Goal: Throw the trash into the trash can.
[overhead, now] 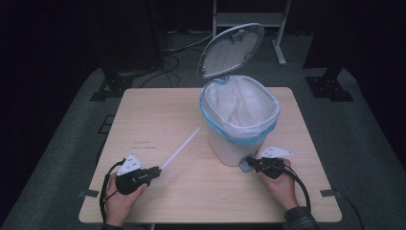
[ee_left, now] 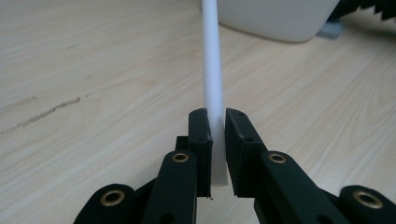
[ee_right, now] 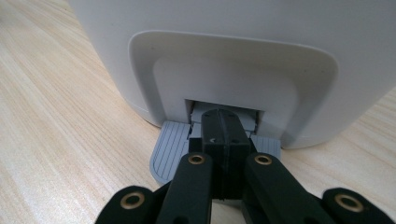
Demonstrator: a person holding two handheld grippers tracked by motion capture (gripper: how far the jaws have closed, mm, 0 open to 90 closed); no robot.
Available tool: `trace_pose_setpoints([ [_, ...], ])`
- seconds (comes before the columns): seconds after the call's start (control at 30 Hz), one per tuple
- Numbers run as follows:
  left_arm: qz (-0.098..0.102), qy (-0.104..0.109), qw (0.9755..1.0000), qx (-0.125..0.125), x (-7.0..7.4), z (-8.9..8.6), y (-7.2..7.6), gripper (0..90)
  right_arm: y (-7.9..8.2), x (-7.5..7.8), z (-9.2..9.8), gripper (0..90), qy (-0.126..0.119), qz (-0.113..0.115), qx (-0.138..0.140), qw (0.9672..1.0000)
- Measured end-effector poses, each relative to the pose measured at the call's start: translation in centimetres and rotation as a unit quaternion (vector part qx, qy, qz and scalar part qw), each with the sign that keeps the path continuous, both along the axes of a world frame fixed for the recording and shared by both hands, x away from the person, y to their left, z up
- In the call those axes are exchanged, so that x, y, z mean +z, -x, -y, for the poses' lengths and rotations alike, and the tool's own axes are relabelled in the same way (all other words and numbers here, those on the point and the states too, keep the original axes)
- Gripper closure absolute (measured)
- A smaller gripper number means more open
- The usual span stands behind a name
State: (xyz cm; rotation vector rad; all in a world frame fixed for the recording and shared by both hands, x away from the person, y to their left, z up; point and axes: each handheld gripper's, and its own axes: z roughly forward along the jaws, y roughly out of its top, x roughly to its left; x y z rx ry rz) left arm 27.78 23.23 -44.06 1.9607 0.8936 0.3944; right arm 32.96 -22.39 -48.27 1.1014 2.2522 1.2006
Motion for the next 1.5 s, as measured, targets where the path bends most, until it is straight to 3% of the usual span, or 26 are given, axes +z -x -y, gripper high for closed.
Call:
trace_pose_setpoints([
  [0.33,0.035,0.047,0.9982,-0.012,1.3,-0.6,0.5,80.8,0.0,0.0,0.0,90.0,0.0,0.0,0.0,1.0],
  [0.97,0.063,0.064,0.9959,0.001,2.8,-1.9,1.0,80.9,0.0,0.0,0.0,90.0,0.0,0.0,0.0,1.0],
  [1.5,0.085,0.083,0.9927,-0.019,5.2,-2.4,1.6,80.8,0.0,0.0,0.0,90.0,0.001,0.001,0.0,1.0],
])
